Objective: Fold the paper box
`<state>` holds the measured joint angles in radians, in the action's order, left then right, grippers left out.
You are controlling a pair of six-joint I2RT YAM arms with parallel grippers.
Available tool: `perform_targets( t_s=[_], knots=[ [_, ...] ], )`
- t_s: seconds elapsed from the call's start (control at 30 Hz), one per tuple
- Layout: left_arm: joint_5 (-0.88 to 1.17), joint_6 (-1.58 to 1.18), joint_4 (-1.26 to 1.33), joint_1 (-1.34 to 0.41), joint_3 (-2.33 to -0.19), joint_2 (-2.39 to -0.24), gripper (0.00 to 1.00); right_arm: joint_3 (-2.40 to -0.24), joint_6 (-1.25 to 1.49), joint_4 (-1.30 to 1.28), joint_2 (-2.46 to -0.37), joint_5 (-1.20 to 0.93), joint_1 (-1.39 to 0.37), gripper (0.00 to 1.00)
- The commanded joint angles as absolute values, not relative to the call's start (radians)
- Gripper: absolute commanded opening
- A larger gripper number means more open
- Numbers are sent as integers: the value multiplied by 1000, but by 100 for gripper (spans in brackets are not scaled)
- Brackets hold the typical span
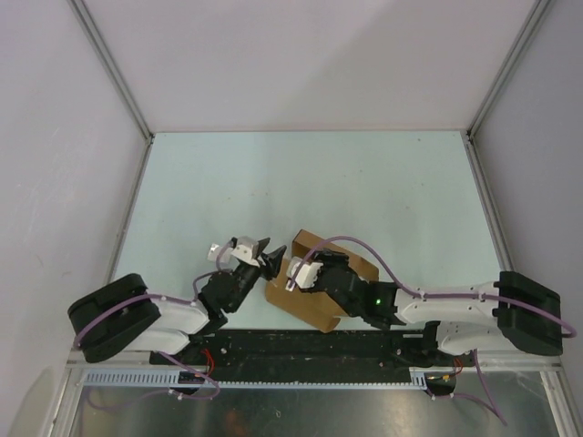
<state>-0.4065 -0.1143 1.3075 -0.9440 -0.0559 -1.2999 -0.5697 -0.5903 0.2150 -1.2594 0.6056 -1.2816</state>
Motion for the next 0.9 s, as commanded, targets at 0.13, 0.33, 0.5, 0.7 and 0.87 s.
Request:
perform_targets(
  t_s=[0.13,0.33,0.5,0.7,0.87],
  knots=[
    [-489,-149,1408,-942,32,-1125,59,-603,-382,201,-1063,697,-1241,60],
    [-502,-169,1128,-937,-72,-990,61,-683,27,-111,-968,834,-1181,57],
    [-256,-147,927,-875,-241,-1012,62,-750,487,-476,-905,797,-1091,57],
    [-8,-215,902,-730,-377,-1172,62,-752,820,-714,-821,787,-1022,54],
    [83,-236,885,-693,-448,-1236,61,-756,927,-841,-764,693,-921,50]
  ],
)
